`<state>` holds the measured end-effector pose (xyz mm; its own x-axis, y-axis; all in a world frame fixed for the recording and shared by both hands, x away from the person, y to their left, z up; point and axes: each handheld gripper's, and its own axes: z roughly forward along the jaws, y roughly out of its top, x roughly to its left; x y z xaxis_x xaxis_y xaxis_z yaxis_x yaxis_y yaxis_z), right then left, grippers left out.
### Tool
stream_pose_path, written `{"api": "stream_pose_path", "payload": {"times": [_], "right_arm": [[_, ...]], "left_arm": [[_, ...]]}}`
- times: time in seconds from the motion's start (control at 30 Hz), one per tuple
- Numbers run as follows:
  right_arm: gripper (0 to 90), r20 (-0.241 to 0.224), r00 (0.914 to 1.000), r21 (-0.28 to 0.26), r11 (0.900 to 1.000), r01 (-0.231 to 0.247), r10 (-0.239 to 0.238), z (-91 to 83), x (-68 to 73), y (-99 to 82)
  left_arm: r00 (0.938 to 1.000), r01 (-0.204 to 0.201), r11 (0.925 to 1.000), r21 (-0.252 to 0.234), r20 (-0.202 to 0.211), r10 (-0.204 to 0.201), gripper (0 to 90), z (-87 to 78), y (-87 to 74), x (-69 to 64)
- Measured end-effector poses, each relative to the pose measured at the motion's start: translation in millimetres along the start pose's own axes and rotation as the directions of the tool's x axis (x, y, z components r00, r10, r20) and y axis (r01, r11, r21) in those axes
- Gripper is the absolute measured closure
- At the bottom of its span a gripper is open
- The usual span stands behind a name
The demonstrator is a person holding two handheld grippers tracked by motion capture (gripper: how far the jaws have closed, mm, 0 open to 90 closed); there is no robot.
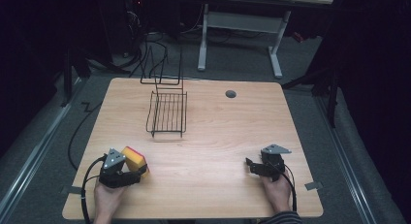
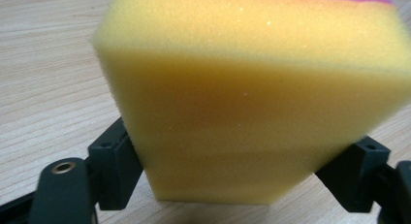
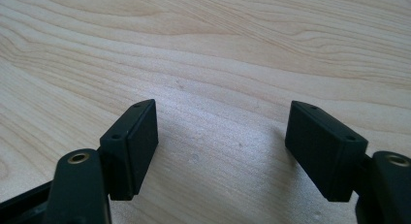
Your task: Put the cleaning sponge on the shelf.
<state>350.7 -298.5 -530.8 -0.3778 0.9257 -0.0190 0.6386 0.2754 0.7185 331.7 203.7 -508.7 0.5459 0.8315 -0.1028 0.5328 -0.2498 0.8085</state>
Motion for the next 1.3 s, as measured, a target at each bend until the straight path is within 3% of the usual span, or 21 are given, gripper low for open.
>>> {"api": "stream_pose_path", "payload": {"times": [0.33,0.6,0.83,1.3], "right_arm": [[27.8,0.000,1.0000,0.000,1.0000,-0.001,0.001,0.0,-0.1,0.1],[27.8,0.000,1.0000,0.000,1.0000,0.000,0.000,0.0,0.0,0.0],[27.1,-0.003,1.0000,0.001,1.0000,0.003,-0.003,-0.1,0.6,0.0],[26.5,-0.002,1.0000,0.001,1.0000,0.005,-0.005,0.1,0.2,0.1]], "left_arm": [[0.9997,-0.019,0.9994,-0.030,0.016,0.020,23.3,-10.0,9.8,-7.0],[0.9980,-0.028,0.9993,-0.026,0.056,0.029,23.4,-13.0,20.7,-11.9],[0.9947,-0.024,0.9991,-0.034,0.099,0.028,23.5,-16.7,37.7,-15.0],[0.9920,-0.031,0.9987,-0.041,0.121,0.036,23.6,-7.7,70.9,-18.2]]}}
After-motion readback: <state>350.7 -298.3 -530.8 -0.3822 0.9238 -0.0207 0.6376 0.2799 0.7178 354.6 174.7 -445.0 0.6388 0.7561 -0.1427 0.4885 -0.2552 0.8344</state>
